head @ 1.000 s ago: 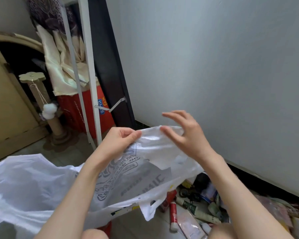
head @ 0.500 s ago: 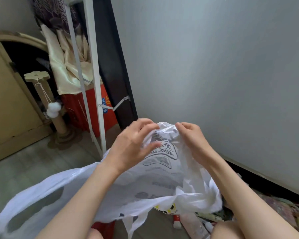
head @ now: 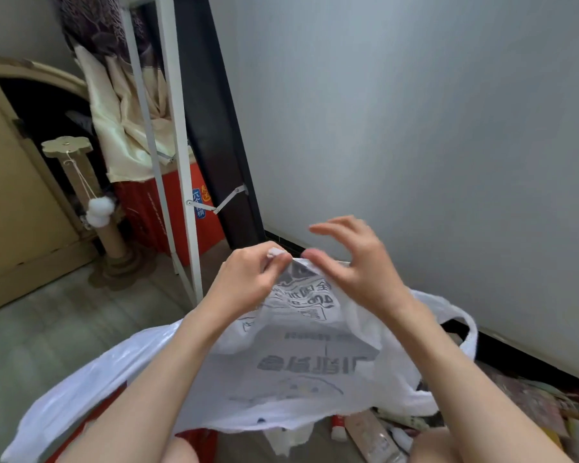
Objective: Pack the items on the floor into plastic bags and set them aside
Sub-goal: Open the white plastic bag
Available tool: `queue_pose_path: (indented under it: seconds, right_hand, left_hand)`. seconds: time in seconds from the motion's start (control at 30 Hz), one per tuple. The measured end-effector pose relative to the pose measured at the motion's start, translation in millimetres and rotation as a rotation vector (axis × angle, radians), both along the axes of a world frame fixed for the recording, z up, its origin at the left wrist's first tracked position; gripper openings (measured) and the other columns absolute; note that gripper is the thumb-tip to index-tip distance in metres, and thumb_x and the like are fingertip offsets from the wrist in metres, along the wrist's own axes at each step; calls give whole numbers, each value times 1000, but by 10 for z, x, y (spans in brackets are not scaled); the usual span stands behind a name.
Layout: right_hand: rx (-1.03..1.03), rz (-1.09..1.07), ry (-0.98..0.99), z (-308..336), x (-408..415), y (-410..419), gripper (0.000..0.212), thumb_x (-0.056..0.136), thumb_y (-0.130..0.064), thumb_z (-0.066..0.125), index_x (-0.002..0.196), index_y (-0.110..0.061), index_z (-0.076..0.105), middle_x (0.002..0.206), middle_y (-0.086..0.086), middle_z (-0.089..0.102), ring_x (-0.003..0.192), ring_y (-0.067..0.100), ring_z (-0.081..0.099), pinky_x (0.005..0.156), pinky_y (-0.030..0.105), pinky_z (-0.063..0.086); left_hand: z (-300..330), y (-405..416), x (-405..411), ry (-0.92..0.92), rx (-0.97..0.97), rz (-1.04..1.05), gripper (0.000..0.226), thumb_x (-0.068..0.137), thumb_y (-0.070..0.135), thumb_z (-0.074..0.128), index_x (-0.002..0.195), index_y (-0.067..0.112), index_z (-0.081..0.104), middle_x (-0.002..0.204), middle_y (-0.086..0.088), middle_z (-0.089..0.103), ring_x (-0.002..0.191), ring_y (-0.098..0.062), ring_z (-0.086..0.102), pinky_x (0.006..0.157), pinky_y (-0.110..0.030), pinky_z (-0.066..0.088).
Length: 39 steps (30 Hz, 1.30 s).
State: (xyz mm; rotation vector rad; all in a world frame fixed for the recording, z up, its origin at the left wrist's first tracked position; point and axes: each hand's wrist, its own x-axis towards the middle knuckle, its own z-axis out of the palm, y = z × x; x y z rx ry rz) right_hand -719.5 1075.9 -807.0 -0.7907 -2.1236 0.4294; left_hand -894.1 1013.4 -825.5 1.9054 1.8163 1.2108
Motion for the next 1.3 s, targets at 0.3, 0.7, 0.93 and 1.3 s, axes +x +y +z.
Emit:
queue_pose_path:
  seconds: [0.3, 0.7, 0.93, 1.3]
  right_hand:
    - [-309, -144, -54, -82, -135, 2, 31, 91, -13, 51, 61, -5, 56, 54, 0, 45, 65, 18, 41, 59, 26, 24]
    - [-673, -260, 329, -94, 35, 197, 32, 96, -19, 41, 65, -11, 44, 60, 5, 35, 57, 17, 32, 54, 29, 26]
    - [-721, 53, 463, -16, 81, 130, 35, 98, -15, 42, 63, -14, 42, 53, -5, 37, 51, 8, 31, 49, 24, 27]
    - [76, -370, 27, -16, 183, 223, 18, 84, -21, 62, 99, -13, 68, 98, 11, 62, 93, 30, 54, 80, 41, 40]
  left_hand:
    - [96, -94, -82, 492, 230, 87, 37, 82, 35, 63, 113, 19, 50, 95, 0, 61, 81, -19, 58, 67, -33, 47]
    - [-229, 20, 73, 718, 194, 66, 63, 77, 54, 50, 129, 22, 38, 127, -12, 51, 119, -29, 48, 97, -48, 40]
    - [-206, 100, 147, 373, 245, -14, 21, 87, 34, 42, 102, 21, 50, 92, -4, 64, 89, -18, 55, 84, -50, 49]
    - [111, 44, 66, -196, -42, 110, 17, 89, 21, 58, 85, 13, 72, 76, 7, 68, 67, -2, 57, 65, -19, 43]
